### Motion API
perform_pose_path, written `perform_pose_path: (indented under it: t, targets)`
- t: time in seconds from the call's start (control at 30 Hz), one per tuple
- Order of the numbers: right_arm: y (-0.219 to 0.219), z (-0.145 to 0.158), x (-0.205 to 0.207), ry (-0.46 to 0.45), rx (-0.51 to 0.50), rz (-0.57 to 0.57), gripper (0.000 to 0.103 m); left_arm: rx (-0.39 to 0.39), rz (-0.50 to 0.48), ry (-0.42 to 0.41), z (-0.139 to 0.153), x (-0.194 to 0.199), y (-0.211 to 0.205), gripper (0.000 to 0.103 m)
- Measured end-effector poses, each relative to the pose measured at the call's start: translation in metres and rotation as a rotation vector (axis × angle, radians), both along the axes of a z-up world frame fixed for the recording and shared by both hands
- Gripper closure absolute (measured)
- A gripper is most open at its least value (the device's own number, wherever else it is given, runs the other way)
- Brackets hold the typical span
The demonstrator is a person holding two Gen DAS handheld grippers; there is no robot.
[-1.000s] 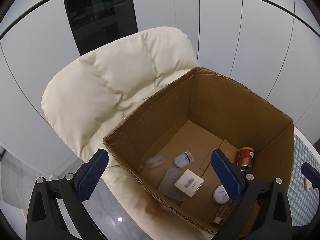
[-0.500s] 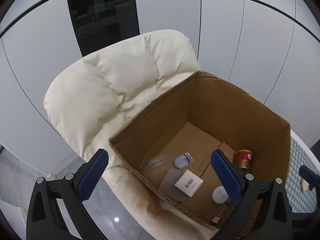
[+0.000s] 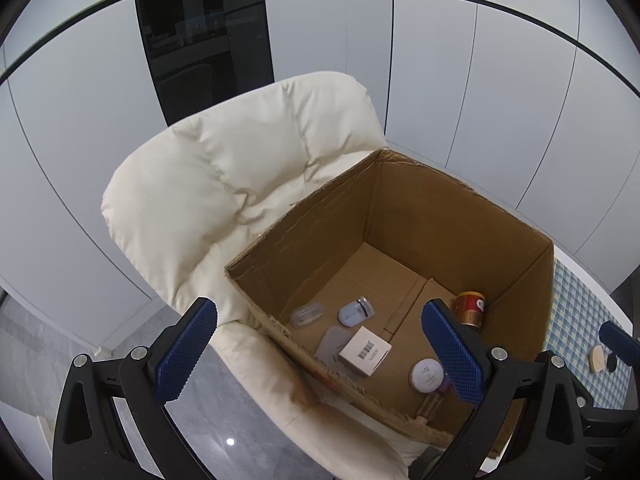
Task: Organize objects
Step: 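Pull both open tools back up from the cardboard box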
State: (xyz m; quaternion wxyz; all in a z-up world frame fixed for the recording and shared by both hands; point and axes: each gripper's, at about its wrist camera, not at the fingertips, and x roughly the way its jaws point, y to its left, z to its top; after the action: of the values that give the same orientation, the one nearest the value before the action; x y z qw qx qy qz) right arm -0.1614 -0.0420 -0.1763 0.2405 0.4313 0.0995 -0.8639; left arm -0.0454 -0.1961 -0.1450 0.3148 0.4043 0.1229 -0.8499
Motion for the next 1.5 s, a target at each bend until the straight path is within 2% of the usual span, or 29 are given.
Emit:
perform_pose_path:
  t: [0.5,0.67,0.77,1.23,1.5]
  targets:
    - [0.035,0.039,0.054,0.025,-0.018,-0.011,0.003,-0.006,-0.019,-0.006,0.026,0.058,0.035,0.001]
    - [0.045,0.048,0.075,0.027,-0.011,-0.013,0.003,0.017,-0.033,0.007,0.034,0.078,0.044,0.001]
    - [0.052,0.053,0.088,0.029,-0.013,-0.015,0.003,-0.001,-0.037,0.006,0.04,0.089,0.052,0.001]
    - [0.074,0.061,0.141,0.03,-0.011,-0.004,0.003,0.014,-0.027,-0.004,0.048,0.144,0.074,0.001]
    - [0.087,0.064,0.168,0.011,-0.02,-0.007,0.003,-0.02,-0.032,-0.041,0.046,0.164,0.088,0.001]
